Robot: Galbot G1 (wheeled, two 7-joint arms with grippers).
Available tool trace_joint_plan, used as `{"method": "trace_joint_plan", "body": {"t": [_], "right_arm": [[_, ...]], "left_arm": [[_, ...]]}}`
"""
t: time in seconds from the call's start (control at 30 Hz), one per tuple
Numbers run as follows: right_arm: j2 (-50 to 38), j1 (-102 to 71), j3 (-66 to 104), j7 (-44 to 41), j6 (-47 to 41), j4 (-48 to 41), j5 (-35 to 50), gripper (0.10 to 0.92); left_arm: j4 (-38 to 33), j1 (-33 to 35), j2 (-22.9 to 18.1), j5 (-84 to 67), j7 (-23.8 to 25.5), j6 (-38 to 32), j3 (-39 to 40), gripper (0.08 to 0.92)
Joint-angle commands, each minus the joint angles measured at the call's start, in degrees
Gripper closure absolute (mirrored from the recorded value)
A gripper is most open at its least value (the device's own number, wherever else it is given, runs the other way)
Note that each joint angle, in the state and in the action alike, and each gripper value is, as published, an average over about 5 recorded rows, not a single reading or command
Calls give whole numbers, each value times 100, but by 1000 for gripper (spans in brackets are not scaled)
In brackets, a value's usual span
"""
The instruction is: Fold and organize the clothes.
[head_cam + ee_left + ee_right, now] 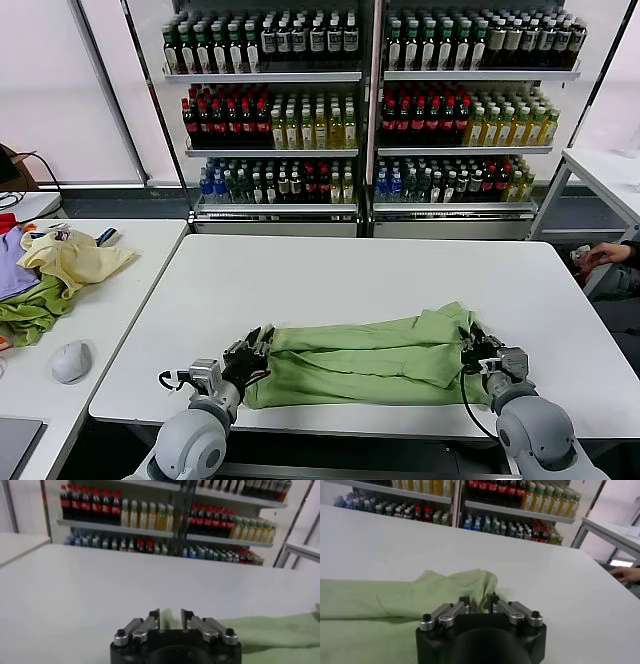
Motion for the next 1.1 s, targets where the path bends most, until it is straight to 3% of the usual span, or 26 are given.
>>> {"method": "trace_joint_plan", "body": {"t": [0.03, 0.33, 0.43, 0.87, 1.1], "right_arm": [[88, -248, 73, 20, 18, 367, -172, 519], [183, -284, 140, 36, 22, 416, -230, 263], [191, -285, 147, 39, 20, 429, -236, 218], [243, -210, 163, 55, 23, 417, -233, 203], [221, -175, 200, 42, 78, 457, -224, 203]], "left_arm": [[-212, 657, -619, 1378, -670, 5, -69, 542], [473, 508, -1057, 1555, -1135, 143, 94, 293], [582, 485, -1115, 1569, -1168, 145, 107, 295], [589, 574, -1121, 947, -872, 94, 79, 666], [258, 555, -752, 469, -619, -4, -489, 857]]}}
